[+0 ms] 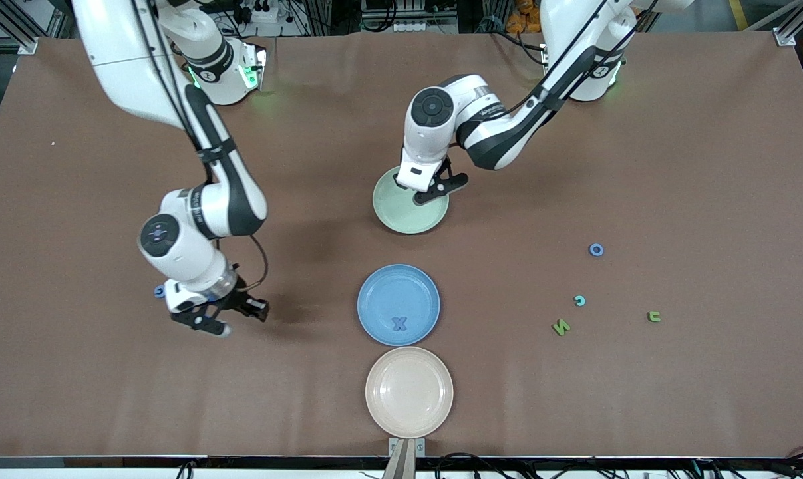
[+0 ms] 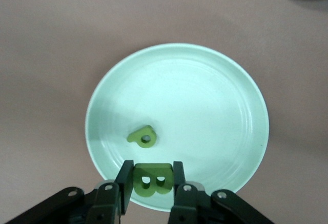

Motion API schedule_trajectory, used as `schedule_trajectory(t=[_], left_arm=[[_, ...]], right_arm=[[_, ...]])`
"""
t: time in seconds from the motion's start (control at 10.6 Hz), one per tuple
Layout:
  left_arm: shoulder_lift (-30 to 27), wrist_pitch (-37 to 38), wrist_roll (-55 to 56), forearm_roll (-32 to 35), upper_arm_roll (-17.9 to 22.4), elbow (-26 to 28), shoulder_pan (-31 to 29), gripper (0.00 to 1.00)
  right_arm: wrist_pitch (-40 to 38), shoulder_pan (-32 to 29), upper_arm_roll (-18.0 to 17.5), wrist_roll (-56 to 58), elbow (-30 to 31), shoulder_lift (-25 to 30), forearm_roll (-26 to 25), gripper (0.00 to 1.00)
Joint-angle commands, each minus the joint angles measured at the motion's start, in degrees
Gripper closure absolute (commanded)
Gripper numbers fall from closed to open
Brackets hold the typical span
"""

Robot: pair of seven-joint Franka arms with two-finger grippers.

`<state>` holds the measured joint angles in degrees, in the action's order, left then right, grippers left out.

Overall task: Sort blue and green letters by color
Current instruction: 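Drop the green B on the green plate while the right gripper drops E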

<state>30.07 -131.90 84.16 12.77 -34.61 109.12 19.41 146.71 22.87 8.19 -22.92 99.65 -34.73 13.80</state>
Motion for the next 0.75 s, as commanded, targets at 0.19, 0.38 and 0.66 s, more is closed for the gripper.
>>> schedule_trajectory(t=[0.19, 0.38, 0.66], left_arm=[[5.53, 1.30, 3.30, 2.35, 4.72, -7.16, 5.20, 0.08], [4.66, 1.30, 3.56, 6.03, 4.72, -7.78, 4.59, 0.00], [1.50, 1.38, -2.99, 7.44, 4.72, -7.78, -0.57, 0.00]], right_arm=[[2.26, 8.68, -1.76, 0.25, -6.57, -3.15, 0.97, 0.86], [5.06, 8.68, -5.27, 0.16, -9.90, -5.16, 0.96, 0.85], [13.40, 9.29, -7.92, -0.27, -11.76, -8.94, 0.96, 0.84]])
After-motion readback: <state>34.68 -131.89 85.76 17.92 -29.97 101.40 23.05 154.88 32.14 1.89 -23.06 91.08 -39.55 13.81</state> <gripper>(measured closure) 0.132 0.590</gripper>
